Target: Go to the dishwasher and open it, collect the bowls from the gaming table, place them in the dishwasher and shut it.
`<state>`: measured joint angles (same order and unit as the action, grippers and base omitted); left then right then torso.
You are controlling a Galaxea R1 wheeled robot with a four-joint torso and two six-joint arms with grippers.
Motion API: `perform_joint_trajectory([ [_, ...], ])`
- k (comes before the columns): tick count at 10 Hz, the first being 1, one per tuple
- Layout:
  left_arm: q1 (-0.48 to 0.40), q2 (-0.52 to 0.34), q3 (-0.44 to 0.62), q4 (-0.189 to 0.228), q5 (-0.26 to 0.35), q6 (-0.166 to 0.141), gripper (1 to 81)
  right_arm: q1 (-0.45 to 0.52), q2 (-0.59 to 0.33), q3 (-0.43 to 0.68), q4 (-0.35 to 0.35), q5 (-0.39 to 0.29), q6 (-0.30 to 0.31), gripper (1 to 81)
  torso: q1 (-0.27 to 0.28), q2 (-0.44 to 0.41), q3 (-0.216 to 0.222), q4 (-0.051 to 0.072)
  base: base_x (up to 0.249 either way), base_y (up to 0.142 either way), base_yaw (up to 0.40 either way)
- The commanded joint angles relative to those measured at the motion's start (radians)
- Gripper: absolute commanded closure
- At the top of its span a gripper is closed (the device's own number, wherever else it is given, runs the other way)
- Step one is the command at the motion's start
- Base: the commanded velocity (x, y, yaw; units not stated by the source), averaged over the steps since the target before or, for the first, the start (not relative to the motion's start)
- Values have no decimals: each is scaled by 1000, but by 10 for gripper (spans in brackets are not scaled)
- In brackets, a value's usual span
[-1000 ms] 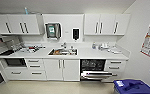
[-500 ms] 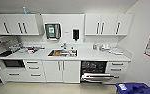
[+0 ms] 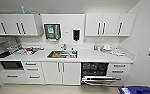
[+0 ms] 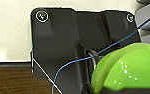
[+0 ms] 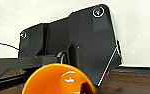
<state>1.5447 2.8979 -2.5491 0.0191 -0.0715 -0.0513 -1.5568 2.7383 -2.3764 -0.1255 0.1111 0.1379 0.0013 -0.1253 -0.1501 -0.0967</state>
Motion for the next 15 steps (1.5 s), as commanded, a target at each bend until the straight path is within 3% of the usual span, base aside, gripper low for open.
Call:
perform_joint_trajectory([
  [1,-39,-8,4,5,55,4,811,40,-15,-9,-8,-47,-4,811,0,0,0,0,127,0,0],
  [15,-44,29,-37,12,56,5,811,34,-18,-3,-6,-45,5,811,0,0,0,0,128,0,0],
])
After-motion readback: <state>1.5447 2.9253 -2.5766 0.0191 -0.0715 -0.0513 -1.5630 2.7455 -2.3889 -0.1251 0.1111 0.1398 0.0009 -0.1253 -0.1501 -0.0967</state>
